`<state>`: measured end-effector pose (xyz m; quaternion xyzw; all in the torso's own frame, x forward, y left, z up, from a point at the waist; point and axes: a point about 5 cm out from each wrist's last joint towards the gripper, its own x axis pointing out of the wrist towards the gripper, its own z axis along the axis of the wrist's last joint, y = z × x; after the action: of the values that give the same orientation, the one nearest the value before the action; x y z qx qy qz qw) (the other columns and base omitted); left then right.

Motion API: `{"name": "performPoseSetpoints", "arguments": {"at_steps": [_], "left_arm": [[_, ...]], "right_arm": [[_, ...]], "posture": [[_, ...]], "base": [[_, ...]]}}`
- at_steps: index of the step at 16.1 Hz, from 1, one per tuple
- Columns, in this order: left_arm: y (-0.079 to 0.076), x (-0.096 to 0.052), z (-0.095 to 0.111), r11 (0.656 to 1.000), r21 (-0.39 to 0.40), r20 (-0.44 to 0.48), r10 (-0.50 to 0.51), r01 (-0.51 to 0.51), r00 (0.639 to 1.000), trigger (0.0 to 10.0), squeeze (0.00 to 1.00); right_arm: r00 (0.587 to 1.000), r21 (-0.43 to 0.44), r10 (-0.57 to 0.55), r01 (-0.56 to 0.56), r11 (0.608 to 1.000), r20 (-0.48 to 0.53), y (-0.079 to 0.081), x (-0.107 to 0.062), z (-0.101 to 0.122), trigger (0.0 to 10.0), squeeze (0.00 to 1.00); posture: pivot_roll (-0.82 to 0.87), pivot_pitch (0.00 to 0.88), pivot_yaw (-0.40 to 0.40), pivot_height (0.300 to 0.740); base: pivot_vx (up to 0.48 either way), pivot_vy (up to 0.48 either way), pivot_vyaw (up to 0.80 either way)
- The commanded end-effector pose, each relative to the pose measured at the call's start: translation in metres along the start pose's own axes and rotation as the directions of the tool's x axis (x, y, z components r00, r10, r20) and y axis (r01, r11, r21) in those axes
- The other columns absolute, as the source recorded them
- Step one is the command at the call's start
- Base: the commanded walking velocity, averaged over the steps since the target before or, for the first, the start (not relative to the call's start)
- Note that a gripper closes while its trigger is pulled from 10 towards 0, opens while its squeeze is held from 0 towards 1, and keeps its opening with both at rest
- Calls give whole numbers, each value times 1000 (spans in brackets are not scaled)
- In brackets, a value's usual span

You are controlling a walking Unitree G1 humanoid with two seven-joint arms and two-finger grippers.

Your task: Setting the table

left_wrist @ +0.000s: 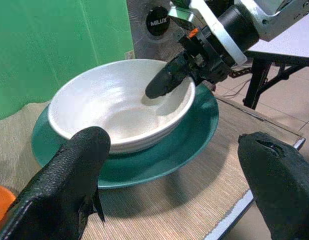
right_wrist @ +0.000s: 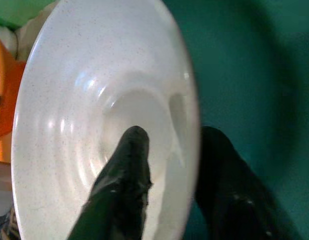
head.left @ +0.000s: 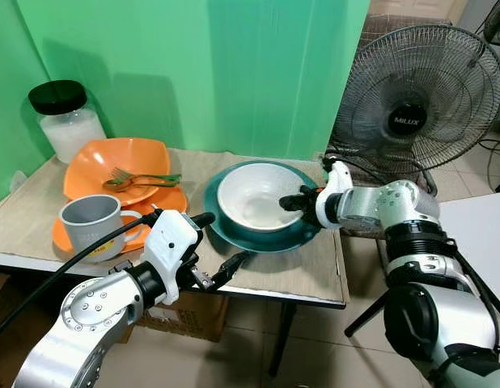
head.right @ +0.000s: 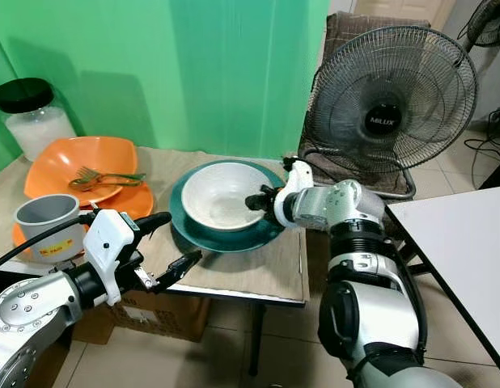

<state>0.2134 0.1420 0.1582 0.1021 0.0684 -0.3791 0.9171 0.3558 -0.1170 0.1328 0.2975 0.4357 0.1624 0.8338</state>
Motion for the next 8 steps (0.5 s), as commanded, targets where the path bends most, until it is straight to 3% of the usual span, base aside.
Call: {"name": "performPoseSetpoints", "arguments": {"at_steps": [1, 8], "left_arm": [[1, 1, -2, 1000, 9, -13, 2, -2, 1000, 10000, 0], [6, 4, -1, 999, 29, -16, 22, -21, 1000, 10000, 0]], "right_arm": [[1000, -2, 16, -15, 1000, 23, 5, -3, 6, 0, 0], [998, 22, 63, -63, 998, 19, 12, -1, 2, 0, 0]], "posture": [[-82, 0, -17, 740], [-58, 0, -8, 740]], "base": [[0, 0, 0], [0, 0, 0]]}}
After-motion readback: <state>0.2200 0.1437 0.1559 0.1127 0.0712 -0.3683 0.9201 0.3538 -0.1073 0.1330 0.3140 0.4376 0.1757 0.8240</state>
